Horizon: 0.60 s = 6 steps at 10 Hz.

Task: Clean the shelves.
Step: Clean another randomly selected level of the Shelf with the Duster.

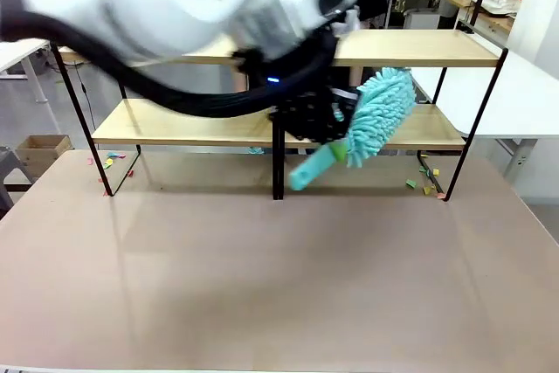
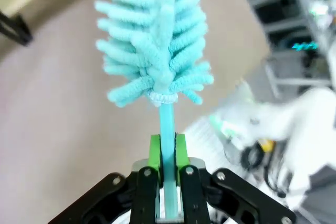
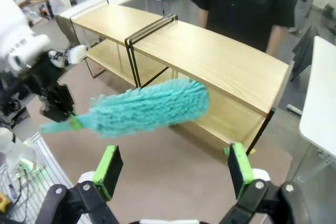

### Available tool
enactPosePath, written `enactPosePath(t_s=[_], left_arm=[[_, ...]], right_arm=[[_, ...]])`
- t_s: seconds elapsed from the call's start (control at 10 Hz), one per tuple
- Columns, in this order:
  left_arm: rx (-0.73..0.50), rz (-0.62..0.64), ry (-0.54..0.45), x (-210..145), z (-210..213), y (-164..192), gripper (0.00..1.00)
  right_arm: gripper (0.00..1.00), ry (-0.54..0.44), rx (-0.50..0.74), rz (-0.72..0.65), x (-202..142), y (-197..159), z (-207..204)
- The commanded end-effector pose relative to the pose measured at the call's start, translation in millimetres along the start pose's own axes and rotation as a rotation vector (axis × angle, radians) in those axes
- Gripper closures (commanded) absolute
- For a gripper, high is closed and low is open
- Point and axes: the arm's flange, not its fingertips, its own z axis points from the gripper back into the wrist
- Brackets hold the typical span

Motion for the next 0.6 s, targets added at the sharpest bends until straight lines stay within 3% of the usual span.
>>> enactPosePath(t_s=[0.0,0.3,0.5], left_arm=[[-0.101,-0.058,0.048,-62.7,57.2,42.5,0.87],[-0.171,-0.123,-0.055,-134.4,138.1,83.5,0.87],[-0.168,-0.032,-0.299,-172.8,184.5,109.7,0.87]], right_arm=[[0.0,-0.002,0.001,0.0,0.3,0.4,-0.7],[0.0,-0.002,0.001,0.0,0.3,0.4,-0.7],[0.0,-0.002,0.001,0.0,0.3,0.4,-0.7]])
